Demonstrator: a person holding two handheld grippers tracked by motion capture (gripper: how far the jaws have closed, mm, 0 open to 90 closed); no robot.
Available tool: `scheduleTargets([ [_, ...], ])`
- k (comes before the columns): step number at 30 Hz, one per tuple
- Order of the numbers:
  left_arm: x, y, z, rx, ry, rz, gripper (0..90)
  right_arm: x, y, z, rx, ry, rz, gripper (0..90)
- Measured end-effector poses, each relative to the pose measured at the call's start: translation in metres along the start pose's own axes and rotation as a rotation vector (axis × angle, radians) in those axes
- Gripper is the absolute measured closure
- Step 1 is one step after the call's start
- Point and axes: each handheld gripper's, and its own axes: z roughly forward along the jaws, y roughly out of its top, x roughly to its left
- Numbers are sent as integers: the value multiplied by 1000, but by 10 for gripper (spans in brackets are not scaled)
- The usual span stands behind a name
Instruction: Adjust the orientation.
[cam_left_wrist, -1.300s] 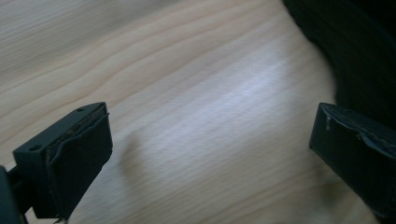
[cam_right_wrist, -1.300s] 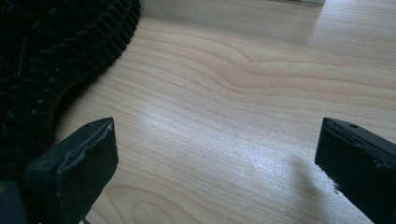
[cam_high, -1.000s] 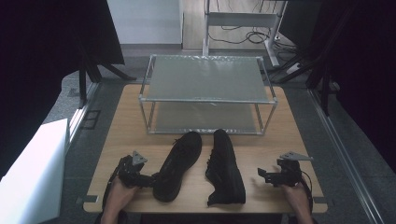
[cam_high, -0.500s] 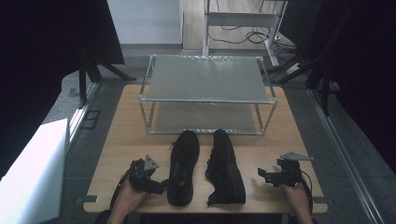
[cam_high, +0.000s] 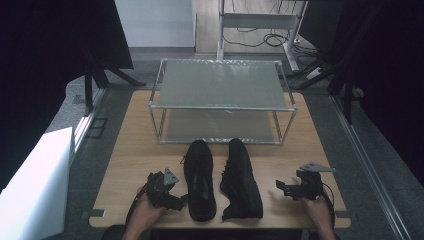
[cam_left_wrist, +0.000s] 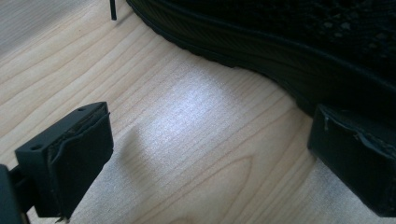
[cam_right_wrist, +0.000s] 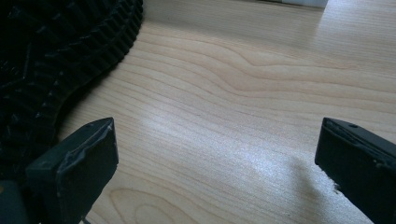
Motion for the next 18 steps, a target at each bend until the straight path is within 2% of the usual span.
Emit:
scheduleTargets([
  [4, -3, 2, 2, -3, -11, 4, 0, 0, 0, 1, 1, 1, -2, 0],
  [7, -6, 5, 4, 0, -12, 26, 0, 0, 0, 1, 2, 0, -3, 0],
  [9, -5, 5, 3, -4, -9, 27, 0, 0, 0, 0, 2, 0, -1, 0],
  [11, -1, 5, 2, -27, -27, -6, 0, -1, 0, 0, -2, 3, 2, 0],
  [13, 2, 5, -1, -40, -28, -21, 0, -1, 0, 0, -5, 2, 3, 0],
  [18, 14, 0, -9, -87, 15, -56, 0, -1, 0, -1, -8, 3, 0, 0],
])
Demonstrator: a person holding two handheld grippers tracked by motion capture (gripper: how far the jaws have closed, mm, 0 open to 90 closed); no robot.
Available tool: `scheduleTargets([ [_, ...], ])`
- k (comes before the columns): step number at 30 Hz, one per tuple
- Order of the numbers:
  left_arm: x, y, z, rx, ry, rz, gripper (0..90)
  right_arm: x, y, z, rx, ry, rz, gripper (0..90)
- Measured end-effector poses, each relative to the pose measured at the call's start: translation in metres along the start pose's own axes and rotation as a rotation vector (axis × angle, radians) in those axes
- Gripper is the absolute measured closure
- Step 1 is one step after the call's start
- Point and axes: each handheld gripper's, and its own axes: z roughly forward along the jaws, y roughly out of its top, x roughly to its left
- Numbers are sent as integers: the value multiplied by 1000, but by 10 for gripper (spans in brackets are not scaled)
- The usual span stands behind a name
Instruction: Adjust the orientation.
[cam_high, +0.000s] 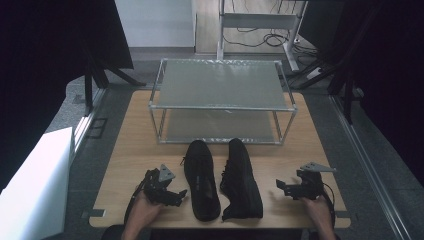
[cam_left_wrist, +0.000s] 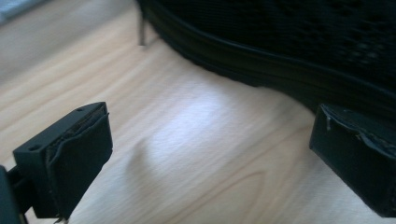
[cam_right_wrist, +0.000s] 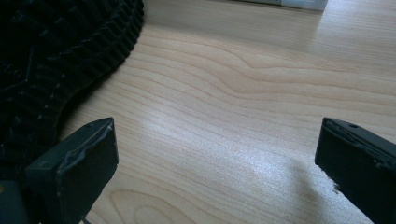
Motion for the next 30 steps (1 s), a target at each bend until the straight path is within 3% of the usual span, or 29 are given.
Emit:
scheduleTargets([
  [4, 7, -3, -5, -37, 22, -27, 0, 1, 1, -1, -2, -7, -10, 0],
  [10, 17, -7, -7, -14, 56, -43, 0, 5, 4, -3, -8, -30, -41, 0],
  [11, 22, -9, -8, -21, 57, -74, 0, 7, 6, -4, -19, -30, -38, 0],
  [13, 24, -11, -10, -25, 64, -91, 0, 10, 7, -5, -22, -35, -42, 0],
  [19, 28, -12, -11, -25, 99, -108, 0, 16, 13, -8, -31, -12, -44, 0],
  [30, 33, -14, -13, -21, 106, -140, 0, 29, 28, -15, -35, 9, -64, 0],
])
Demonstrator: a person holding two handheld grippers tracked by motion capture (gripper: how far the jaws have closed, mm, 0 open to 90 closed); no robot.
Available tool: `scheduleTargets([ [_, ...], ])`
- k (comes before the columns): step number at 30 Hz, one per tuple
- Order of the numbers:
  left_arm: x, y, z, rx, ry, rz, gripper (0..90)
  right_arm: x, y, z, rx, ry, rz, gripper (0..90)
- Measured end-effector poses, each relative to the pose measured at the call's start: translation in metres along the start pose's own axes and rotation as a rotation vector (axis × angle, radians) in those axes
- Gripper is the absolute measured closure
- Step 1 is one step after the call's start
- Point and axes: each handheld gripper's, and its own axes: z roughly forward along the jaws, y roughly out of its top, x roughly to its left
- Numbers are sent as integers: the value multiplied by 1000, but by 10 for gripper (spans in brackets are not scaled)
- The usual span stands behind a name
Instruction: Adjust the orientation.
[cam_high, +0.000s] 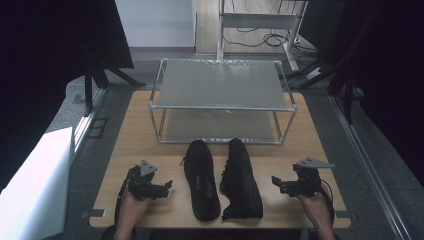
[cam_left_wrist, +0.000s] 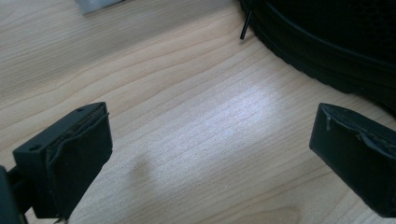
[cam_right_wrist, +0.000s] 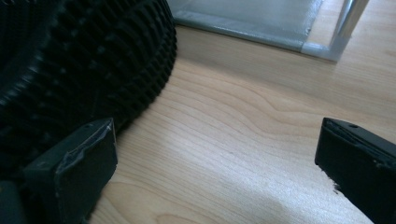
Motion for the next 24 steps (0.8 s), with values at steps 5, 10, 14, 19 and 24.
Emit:
scheduleTargets([
  [5, -1, 0, 3, 21, 16, 11, 0, 5, 7, -2, 5, 18, -10, 0],
  [10, -2, -1, 4, 30, 18, 18, 0, 10, 15, -2, -1, 39, -8, 0],
  [14, -2, -1, 4, 30, 21, 18, 0, 16, 23, -2, -2, 55, -18, 0],
  [19, -2, 0, 4, 30, 24, 20, 0, 24, 33, 1, -3, 71, -29, 0],
  [24, -3, 0, 4, 31, 27, 23, 0, 30, 40, 6, 2, 78, -42, 0],
])
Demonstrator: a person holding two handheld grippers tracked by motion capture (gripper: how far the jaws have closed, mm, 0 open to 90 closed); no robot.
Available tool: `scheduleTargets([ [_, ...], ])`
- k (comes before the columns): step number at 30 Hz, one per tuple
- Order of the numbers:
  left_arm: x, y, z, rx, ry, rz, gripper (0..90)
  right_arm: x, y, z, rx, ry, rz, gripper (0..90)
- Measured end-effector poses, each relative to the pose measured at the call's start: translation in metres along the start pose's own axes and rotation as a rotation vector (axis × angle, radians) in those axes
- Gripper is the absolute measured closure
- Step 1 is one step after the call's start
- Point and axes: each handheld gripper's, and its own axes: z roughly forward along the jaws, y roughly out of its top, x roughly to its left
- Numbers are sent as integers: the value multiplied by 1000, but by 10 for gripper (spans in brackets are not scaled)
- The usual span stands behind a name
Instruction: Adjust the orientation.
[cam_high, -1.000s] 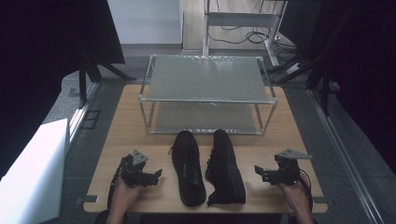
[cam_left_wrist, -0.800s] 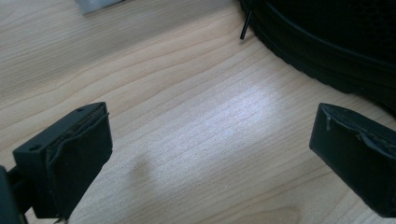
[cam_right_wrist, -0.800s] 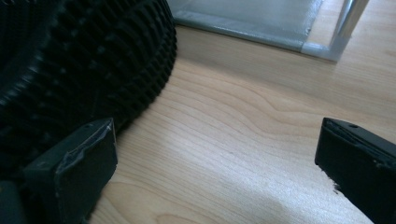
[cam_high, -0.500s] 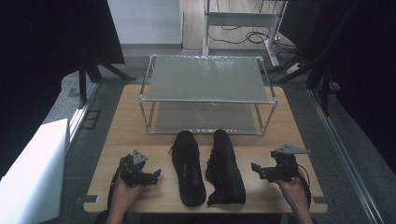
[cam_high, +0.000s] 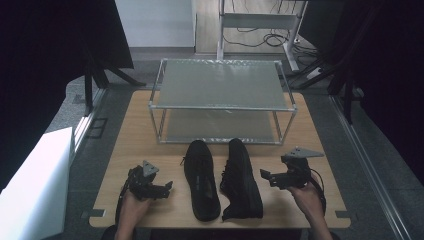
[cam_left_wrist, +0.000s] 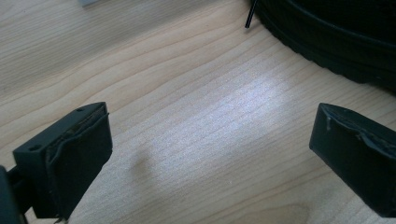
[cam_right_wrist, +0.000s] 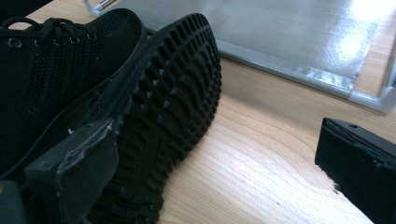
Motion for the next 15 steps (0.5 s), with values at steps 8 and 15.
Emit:
scheduleTargets([
  [8, -1, 0, 2, 13, 2, 6, 0, 8, 7, 11, 11, 25, 7, 0],
  [15, -2, 0, 2, 19, 4, 9, 0, 19, 8, 31, 54, 26, -6, 0],
])
